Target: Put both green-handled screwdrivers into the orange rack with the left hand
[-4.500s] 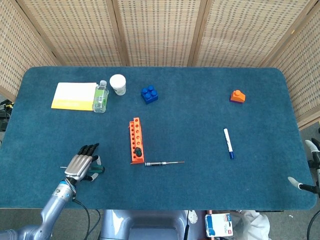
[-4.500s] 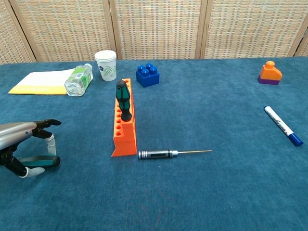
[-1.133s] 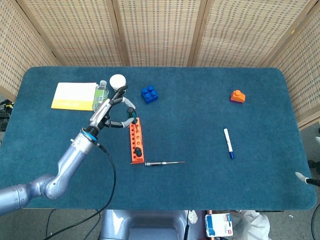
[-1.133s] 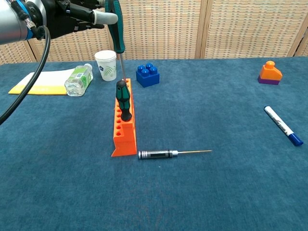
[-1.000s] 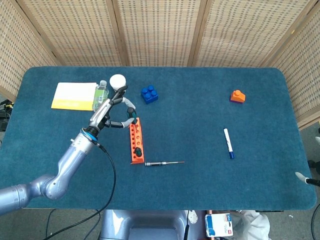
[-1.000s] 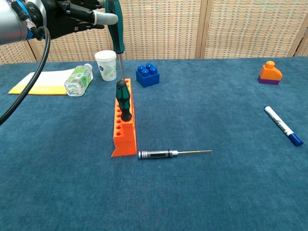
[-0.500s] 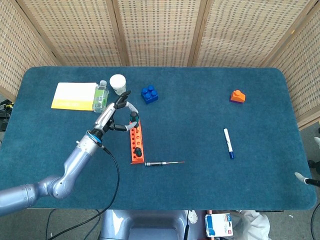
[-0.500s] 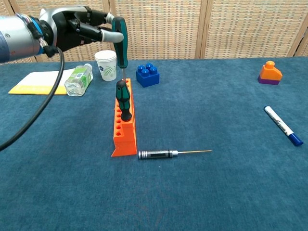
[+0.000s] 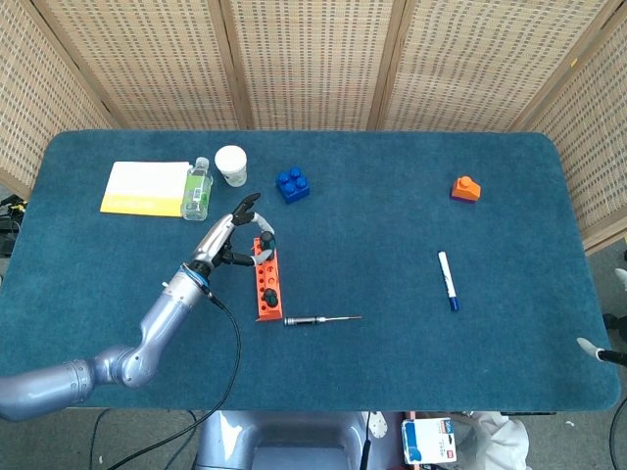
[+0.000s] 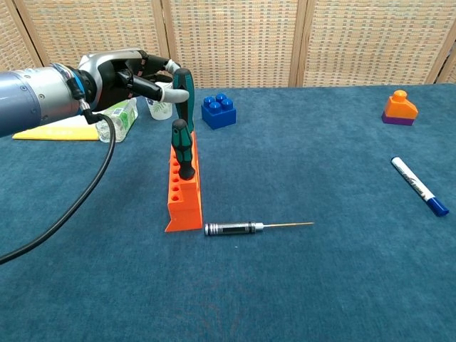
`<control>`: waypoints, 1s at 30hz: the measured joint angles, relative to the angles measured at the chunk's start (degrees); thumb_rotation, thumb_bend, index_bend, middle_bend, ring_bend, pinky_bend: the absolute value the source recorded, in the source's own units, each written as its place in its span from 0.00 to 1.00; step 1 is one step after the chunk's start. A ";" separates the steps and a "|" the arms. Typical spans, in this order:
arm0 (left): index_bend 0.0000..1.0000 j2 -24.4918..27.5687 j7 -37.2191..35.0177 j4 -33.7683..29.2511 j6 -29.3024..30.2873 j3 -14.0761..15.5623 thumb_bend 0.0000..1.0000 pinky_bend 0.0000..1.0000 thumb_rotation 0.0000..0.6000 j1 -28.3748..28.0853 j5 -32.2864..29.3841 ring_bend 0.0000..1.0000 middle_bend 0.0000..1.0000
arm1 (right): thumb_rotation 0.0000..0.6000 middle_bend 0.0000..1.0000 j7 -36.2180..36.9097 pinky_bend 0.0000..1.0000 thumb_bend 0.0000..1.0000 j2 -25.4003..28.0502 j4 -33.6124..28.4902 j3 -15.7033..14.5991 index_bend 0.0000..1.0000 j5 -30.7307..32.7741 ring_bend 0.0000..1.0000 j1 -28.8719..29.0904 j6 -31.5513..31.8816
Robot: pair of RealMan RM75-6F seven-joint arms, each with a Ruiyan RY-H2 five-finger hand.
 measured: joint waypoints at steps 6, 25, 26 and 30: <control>0.57 -0.57 0.26 0.54 0.32 -0.04 0.42 0.00 1.00 0.48 0.81 0.00 0.00 | 1.00 0.00 0.13 0.00 0.00 0.07 -0.02 -0.02 0.01 -0.09 0.00 -0.03 0.03; 0.16 1.27 -2.62 -1.00 -0.07 -0.26 0.16 0.00 1.00 3.05 4.59 0.00 0.00 | 1.00 0.00 -0.54 0.00 0.00 -0.05 -0.45 -0.20 0.01 -0.53 0.00 -0.03 0.31; 0.14 1.61 -2.90 -1.34 0.19 -0.30 0.16 0.00 1.00 3.34 5.07 0.00 0.00 | 1.00 0.00 -0.56 0.00 0.00 -0.05 -0.46 -0.23 0.01 -0.60 0.00 -0.02 0.33; 0.01 3.77 -4.20 -3.35 1.55 -0.41 0.05 0.00 1.00 4.85 7.43 0.00 0.00 | 1.00 0.00 -0.59 0.00 0.00 -0.02 -0.60 -0.33 0.01 -0.88 0.00 -0.05 0.45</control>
